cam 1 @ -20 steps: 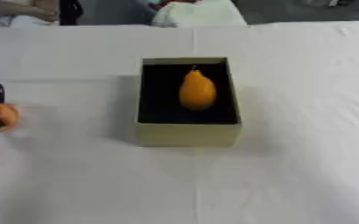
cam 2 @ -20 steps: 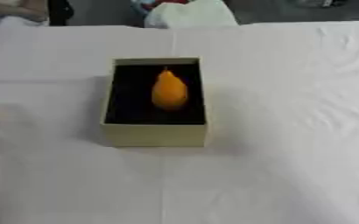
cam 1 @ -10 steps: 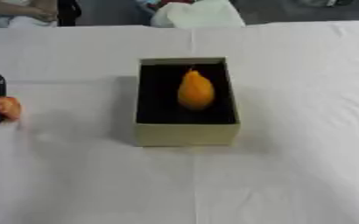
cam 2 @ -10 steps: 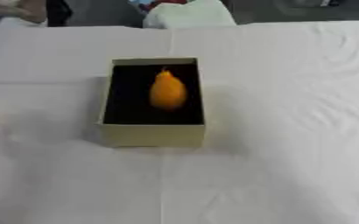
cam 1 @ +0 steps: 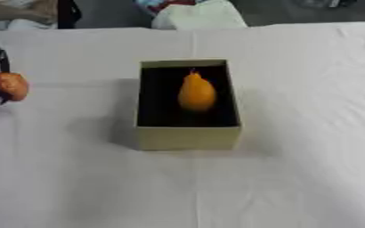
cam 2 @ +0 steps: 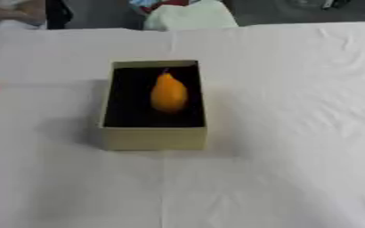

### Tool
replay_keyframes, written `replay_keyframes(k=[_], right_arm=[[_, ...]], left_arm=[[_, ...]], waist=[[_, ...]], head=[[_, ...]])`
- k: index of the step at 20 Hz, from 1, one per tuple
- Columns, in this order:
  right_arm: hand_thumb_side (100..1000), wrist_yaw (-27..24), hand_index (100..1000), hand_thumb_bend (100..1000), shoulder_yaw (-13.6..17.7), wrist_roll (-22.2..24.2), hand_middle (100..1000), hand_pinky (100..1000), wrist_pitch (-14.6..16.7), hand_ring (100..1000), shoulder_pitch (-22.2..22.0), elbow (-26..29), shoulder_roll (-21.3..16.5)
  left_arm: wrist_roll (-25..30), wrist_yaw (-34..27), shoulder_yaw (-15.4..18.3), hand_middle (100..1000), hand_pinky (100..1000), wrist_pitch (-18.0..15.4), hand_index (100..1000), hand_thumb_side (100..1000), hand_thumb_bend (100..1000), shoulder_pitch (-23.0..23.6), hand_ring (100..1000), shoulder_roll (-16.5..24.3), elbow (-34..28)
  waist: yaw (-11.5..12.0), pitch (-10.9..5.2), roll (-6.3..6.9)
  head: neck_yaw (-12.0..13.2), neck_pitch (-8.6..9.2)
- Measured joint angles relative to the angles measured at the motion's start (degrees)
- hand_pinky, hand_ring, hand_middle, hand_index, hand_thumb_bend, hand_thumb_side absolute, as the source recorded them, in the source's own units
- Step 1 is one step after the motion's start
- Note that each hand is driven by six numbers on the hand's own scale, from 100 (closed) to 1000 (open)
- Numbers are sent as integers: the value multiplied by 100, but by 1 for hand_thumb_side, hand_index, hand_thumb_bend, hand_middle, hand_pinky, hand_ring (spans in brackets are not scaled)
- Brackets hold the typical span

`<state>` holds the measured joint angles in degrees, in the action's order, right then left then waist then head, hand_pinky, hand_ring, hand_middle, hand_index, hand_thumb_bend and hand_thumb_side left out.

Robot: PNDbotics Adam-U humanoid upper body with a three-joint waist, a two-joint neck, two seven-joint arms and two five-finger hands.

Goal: Pick up objects on the table and place them in the box.

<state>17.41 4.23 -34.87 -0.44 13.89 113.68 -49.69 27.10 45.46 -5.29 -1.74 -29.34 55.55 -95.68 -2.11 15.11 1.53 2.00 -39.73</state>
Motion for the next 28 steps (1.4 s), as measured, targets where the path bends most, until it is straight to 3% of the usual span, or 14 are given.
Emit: replay_keyframes(k=[6, 13, 18, 22, 28], right_arm=[[1000, 0, 811, 112, -4, 20, 760, 793, 21, 769, 26, 0, -3], [1000, -23, 811, 111, -40, 60, 760, 793, 46, 769, 87, 0, -6], [1000, -41, 811, 110, -49, 83, 760, 793, 62, 769, 122, 0, -7], [1000, -57, 810, 109, -78, 107, 760, 793, 81, 768, 182, 0, -7], [1000, -103, 810, 108, -113, 154, 760, 793, 113, 768, 294, 0, -6]], left_arm=[[207, -102, -296, 441, 428, -86, 603, 169, 345, -774, 434, -102, -345], [514, -212, -761, 453, 442, -326, 623, 180, 333, -1806, 447, -781, -310], [587, -223, -922, 451, 434, -418, 625, 188, 323, -2082, 445, -1121, -167], [654, -310, -1150, 448, 428, -521, 625, 189, 320, -2556, 444, -1692, 27], [698, -316, -1436, 451, 431, -652, 627, 182, 324, -2799, 448, -2320, 524]], waist=[[-36, -41, 22], [-97, -79, 61], [-113, -81, 77], [-189, -86, 121], [-245, -88, 139]], head=[[-5, -2], [-38, -4], [-63, -5], [-61, -7], [-56, -7]])
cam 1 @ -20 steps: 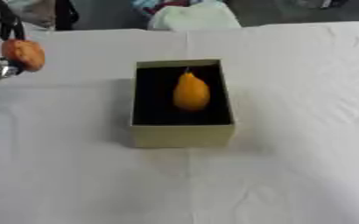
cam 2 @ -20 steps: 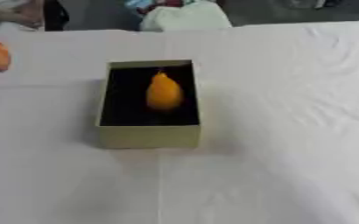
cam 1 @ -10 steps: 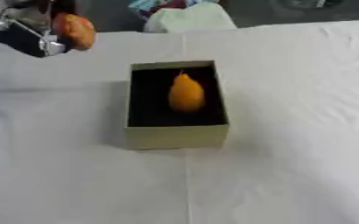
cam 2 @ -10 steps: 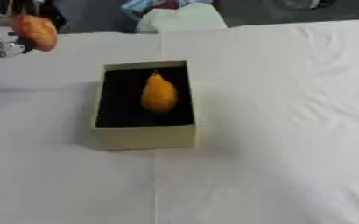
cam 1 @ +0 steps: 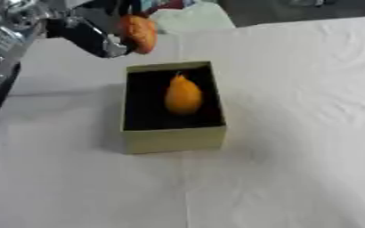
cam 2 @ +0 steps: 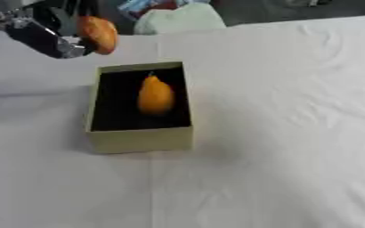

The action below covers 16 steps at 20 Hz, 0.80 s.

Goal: Pick up objects on the table and place them in the box.

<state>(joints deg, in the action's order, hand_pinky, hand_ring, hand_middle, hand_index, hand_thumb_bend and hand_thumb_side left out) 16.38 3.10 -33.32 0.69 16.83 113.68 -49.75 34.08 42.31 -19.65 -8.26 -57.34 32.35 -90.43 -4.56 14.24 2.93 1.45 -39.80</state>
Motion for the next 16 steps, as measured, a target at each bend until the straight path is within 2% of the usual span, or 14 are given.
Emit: replay_keyframes(k=[7, 13, 15, 16], right_arm=[[1000, -47, 810, 107, -29, 26, 760, 792, 27, 768, 86, 0, 4], [1000, -73, 810, 107, -30, 31, 759, 792, 42, 768, 131, 0, 5], [1000, -83, 810, 107, -30, 27, 759, 792, 46, 768, 131, 0, 5], [1000, -87, 809, 107, -30, 26, 759, 792, 46, 768, 131, 0, 5]], left_arm=[[-56, 169, -211, 460, 443, -162, 635, 176, 337, -47, 457, -418, 640], [6, 338, -342, 472, 466, -324, 643, 165, 357, -36, 470, -572, 1130], [52, 357, -382, 478, 478, -409, 648, 171, 375, -10, 477, -592, 1261], [82, 359, -400, 502, 519, -452, 670, 210, 446, -6, 500, -604, 1313]], waist=[[-35, 4, 11], [-40, 19, 11], [-40, 22, 11], [-39, 22, 11]], head=[[-1, 0], [-9, -4], [-14, -24], [-18, -36]])
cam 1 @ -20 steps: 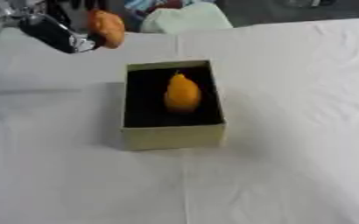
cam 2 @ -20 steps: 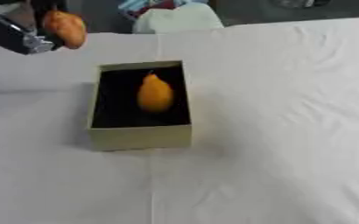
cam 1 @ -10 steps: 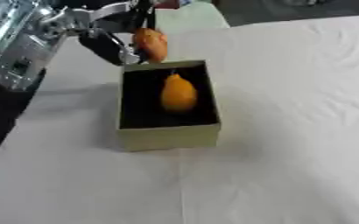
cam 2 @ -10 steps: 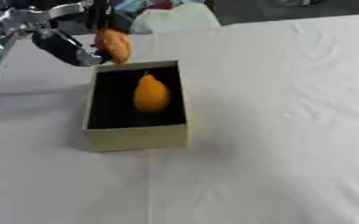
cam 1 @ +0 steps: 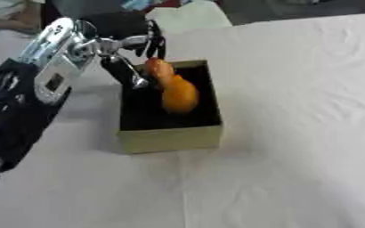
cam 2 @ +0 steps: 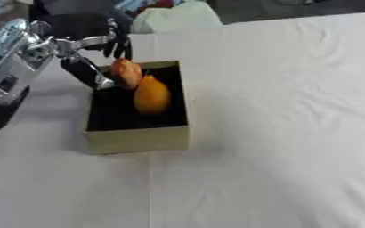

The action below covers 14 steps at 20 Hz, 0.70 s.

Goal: Pick up objects on the table and place them in the box.

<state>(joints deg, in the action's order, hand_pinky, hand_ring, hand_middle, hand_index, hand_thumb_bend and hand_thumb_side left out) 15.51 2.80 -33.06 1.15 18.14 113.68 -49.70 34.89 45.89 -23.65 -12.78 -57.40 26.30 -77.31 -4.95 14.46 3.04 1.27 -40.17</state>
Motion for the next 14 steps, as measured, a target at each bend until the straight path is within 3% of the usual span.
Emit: replay_keyframes(k=[3, 4, 5, 6, 14], right_arm=[[1000, -3, 809, 107, 0, 0, 759, 792, 0, 768, 2, 0, 0], [1000, -4, 809, 107, -1, 0, 759, 792, 0, 767, 2, 0, 0], [1000, -4, 809, 107, -1, 0, 759, 792, 0, 767, 2, 0, 1], [1000, -4, 809, 107, -1, 0, 758, 792, 0, 767, 2, 0, 1], [1000, -5, 810, 107, -1, -4, 758, 792, 3, 767, 0, 0, 1]], left_arm=[[133, -1, -49, 572, 646, -135, 738, 269, 571, 11, 588, -10, 113], [171, -1, -49, 626, 720, -171, 788, 301, 627, 16, 659, -10, 136], [200, -1, -48, 634, 726, -201, 794, 304, 634, 17, 668, -10, 142], [223, 1, -47, 694, 770, -224, 841, 330, 679, 17, 732, -10, 156], [172, 93, 139, 720, 781, -273, 864, 384, 666, 38, 757, -9, 141]], waist=[[2, 0, 0], [3, 0, 0], [4, 0, 0], [4, 0, 0], [29, 0, -1]], head=[[-20, -9], [-23, -9], [-28, -10], [-33, -10], [-46, -11]])
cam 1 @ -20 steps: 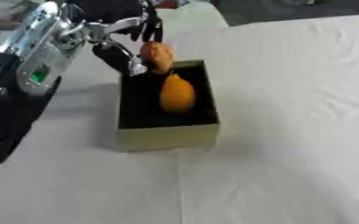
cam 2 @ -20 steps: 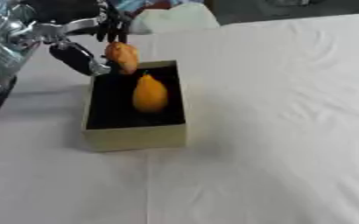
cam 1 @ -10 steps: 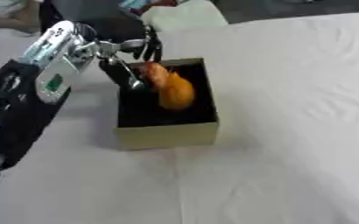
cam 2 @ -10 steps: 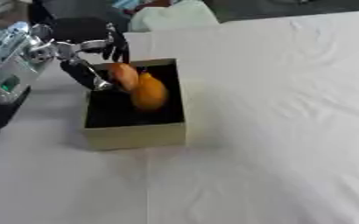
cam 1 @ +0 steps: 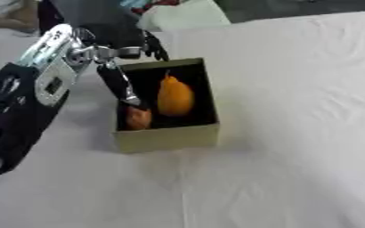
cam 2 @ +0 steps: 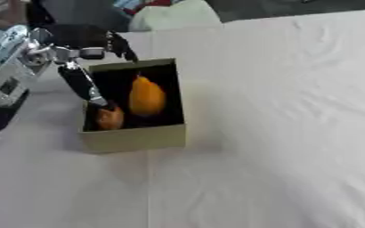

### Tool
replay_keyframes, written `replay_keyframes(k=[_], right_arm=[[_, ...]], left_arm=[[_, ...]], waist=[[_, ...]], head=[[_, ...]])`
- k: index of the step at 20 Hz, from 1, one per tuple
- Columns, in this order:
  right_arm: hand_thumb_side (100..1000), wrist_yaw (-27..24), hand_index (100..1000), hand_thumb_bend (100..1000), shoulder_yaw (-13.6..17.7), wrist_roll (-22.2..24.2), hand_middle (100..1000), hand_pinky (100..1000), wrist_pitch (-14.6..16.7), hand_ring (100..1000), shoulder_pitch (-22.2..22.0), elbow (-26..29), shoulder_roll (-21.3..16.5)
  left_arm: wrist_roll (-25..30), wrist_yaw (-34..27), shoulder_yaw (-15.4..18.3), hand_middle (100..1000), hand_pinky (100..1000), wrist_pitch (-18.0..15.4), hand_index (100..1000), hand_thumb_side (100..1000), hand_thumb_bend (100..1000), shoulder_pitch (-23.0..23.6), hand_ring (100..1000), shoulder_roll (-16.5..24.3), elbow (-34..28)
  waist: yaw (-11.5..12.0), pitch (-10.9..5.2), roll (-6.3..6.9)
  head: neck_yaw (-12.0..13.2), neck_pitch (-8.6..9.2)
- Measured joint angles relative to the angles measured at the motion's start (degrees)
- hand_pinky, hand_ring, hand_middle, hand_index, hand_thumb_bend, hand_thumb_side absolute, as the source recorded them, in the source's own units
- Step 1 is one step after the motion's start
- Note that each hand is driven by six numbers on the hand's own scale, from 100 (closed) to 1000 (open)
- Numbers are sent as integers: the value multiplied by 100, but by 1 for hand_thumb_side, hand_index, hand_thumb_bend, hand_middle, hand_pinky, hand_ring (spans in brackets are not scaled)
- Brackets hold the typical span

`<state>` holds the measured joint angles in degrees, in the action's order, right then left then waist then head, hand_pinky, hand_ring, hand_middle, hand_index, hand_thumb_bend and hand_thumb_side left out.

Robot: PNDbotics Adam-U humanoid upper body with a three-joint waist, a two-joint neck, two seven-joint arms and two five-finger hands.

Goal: Pick up objects on the table and place them in the box.

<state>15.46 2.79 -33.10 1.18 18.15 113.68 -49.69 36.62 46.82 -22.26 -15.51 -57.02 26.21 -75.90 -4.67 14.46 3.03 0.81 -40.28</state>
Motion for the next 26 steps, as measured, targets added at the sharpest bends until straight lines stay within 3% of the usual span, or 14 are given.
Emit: replay_keyframes(k=[5, 12, 17, 22, 26], right_arm=[[1000, 0, 810, 106, 0, -11, 759, 792, 3, 767, -6, 0, 0], [1000, 1, 810, 103, 11, -56, 760, 791, 20, 768, -58, 0, -2], [1000, 13, 810, 102, 85, -140, 761, 791, 59, 768, -106, 0, -9], [1000, 48, 810, 100, 151, -262, 761, 790, 105, 768, -152, 0, -13], [1000, 48, 806, 100, 177, -333, 759, 789, 140, 766, -153, 0, -13]], left_arm=[[-380, -37, 268, 697, 765, 139, 849, 426, 610, 3, 741, 25, -346], [-986, -409, 761, 701, 765, 477, 851, 500, 566, 216, 740, 442, -1455], [-1646, -878, 1172, 705, 751, 916, 854, 630, 521, 678, 738, 989, -2428], [-2709, -1485, 1620, 708, 742, 1549, 857, 672, 506, 1402, 739, 1475, -3279], [-3359, -1872, 1815, 699, 720, 1842, 850, 701, 498, 1745, 728, 1652, -3679]], waist=[[40, 0, -26], [123, -3, -32], [197, -7, -45], [261, -4, -127], [268, 1, -156]], head=[[-12, -2], [-49, -27], [-99, -48], [-137, -49], [-143, -49]])
